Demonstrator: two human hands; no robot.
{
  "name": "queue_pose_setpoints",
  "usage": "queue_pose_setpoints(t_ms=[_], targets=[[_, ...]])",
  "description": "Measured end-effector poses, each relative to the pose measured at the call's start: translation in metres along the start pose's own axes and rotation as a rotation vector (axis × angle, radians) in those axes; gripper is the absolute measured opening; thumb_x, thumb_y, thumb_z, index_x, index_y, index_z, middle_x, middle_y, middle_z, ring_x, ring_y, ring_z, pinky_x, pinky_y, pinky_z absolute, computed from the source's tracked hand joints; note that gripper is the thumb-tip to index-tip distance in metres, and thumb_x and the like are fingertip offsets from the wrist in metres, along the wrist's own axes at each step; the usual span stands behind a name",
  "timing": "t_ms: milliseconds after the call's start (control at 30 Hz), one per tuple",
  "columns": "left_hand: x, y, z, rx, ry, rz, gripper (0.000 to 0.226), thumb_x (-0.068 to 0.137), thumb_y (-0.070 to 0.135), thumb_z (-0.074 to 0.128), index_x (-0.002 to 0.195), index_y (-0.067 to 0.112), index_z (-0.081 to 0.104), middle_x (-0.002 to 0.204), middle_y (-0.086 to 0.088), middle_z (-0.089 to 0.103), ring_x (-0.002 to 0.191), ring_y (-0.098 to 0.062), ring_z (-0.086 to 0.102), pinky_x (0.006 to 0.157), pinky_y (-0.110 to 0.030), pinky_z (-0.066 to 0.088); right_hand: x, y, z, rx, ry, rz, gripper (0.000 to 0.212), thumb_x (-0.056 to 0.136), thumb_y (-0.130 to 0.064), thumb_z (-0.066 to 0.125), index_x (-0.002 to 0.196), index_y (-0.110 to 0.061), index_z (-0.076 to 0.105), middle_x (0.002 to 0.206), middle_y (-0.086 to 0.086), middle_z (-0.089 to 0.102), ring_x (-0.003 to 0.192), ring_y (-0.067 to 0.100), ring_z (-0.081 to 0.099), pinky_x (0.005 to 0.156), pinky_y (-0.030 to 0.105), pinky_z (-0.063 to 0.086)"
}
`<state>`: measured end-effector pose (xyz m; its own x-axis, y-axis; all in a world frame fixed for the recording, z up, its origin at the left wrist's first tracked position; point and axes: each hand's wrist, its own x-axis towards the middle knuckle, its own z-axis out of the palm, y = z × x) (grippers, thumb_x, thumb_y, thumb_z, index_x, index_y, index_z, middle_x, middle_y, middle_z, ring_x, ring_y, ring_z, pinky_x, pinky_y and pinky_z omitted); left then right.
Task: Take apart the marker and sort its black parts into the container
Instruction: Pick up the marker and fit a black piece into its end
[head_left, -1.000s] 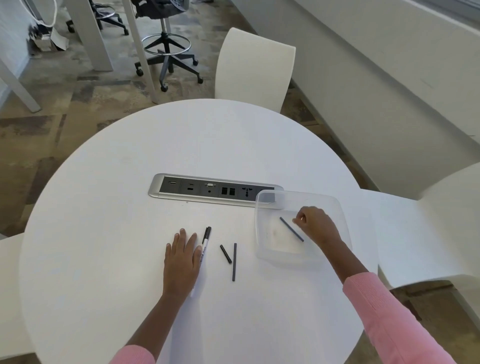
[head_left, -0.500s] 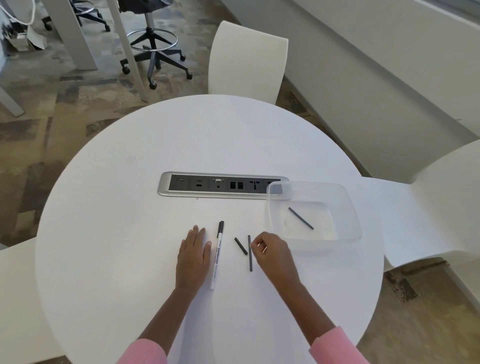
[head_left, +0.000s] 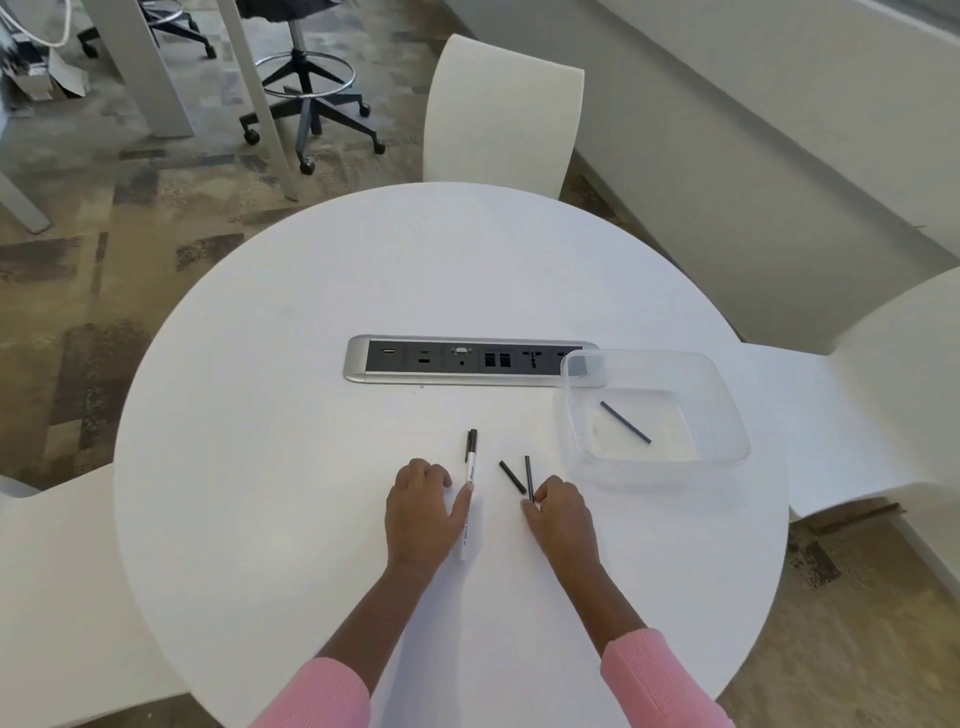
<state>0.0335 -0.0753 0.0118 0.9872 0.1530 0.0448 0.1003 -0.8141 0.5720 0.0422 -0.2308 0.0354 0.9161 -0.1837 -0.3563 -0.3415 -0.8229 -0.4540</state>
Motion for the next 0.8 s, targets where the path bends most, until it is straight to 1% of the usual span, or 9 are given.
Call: queue_pose_setpoints(t_ms=[100,167,300,433,500,567,667,733,800], targets=[[0.004,0.004,0.003,0.285,-0.161,0.021,0.041,0.086,0.054,0.045,0.094,0.015,0.057,0.101,-0.001,0.052,0.097,-0.019,0.048,0.077,-0.027,0.038,0.0,-0.002,0.0,0.022,-0.004,0.023,0.01,0.089,-0.016,0.049,0.083,-0.007,0.049,0.102,0.018,0.061,0.095,0.031,0.056,0.078,0.035,0.042],[0.007,0.006,0.004,0.379,-0.222,0.026,0.042,0.086,0.056,0.04,0.099,0.018,0.054,0.105,0.002,0.05,0.101,-0.018,0.045,0.078,-0.027,0.036,0.0,-0.002,-0.002,0.042,-0.006,0.043,0.01,0.086,-0.013,0.05,0.078,-0.01,0.045,0.098,0.018,0.062,0.089,0.03,0.056,0.072,0.032,0.04],[0.011,0.013,0.005,0.337,-0.265,-0.017,0.03,0.088,0.04,0.043,0.099,0.015,0.055,0.107,-0.001,0.056,0.102,-0.02,0.049,0.077,-0.029,0.039,-0.004,0.002,-0.006,0.22,-0.005,0.084,0.008,0.079,-0.01,0.052,0.072,-0.008,0.048,0.077,0.012,0.059,0.071,0.023,0.05,0.063,0.028,0.038],[0.01,0.017,-0.001,0.174,-0.299,-0.117,0.02,0.088,0.029,0.046,0.093,0.014,0.057,0.098,-0.002,0.063,0.09,-0.021,0.059,0.07,-0.029,0.042,-0.015,0.004,-0.015,0.483,-0.028,0.151,0.01,0.078,-0.009,0.055,0.072,-0.01,0.047,0.067,0.004,0.055,0.057,0.02,0.057,0.055,0.026,0.045],[0.011,0.018,-0.004,0.046,-0.291,-0.208,0.017,0.087,0.027,0.049,0.088,0.013,0.059,0.088,0.0,0.065,0.082,-0.022,0.06,0.066,-0.027,0.039,-0.02,0.003,-0.019,0.602,-0.044,0.177,0.008,0.078,-0.006,0.056,0.076,-0.009,0.049,0.069,0.005,0.057,0.057,0.017,0.061,0.067,0.033,0.054],[0.015,0.019,-0.009,-0.169,-0.282,-0.338,0.016,0.086,0.025,0.053,0.078,0.012,0.058,0.075,0.0,0.061,0.072,-0.022,0.058,0.061,-0.024,0.037,-0.026,0.001,-0.022,0.677,-0.052,0.165,0.007,0.079,-0.004,0.055,0.078,-0.009,0.051,0.073,0.006,0.059,0.062,0.017,0.064,0.076,0.036,0.055],[0.024,0.023,-0.019,-0.708,-0.288,-0.582,0.03,0.088,0.021,0.056,0.06,0.012,0.05,0.061,-0.002,0.053,0.054,-0.018,0.053,0.047,-0.019,0.039,-0.036,-0.007,-0.023,0.83,-0.043,0.101,0.009,0.082,-0.001,0.054,0.083,-0.01,0.054,0.076,0.008,0.062,0.066,0.017,0.064,0.069,0.026,0.057],[0.028,0.027,-0.028,-1.065,-0.277,-0.777,0.028,0.09,0.018,0.055,0.064,0.01,0.054,0.063,-0.004,0.053,0.045,-0.011,0.055,0.04,-0.017,0.043,-0.042,-0.014,-0.022,0.91,-0.028,0.051,0.011,0.084,-0.001,0.055,0.084,-0.011,0.058,0.077,0.009,0.062,0.068,0.016,0.064,0.063,0.02,0.056],[0.029,0.029,-0.037,-1.345,-0.267,-0.894,0.024,0.091,0.013,0.053,0.069,0.005,0.057,0.066,-0.007,0.056,0.04,-0.008,0.06,0.043,-0.017,0.052,-0.047,-0.022,-0.021,0.958,-0.023,-0.012,0.01,0.085,-0.002,0.057,0.086,-0.011,0.06,0.077,0.009,0.064,0.068,0.013,0.066,0.063,0.02,0.056]])
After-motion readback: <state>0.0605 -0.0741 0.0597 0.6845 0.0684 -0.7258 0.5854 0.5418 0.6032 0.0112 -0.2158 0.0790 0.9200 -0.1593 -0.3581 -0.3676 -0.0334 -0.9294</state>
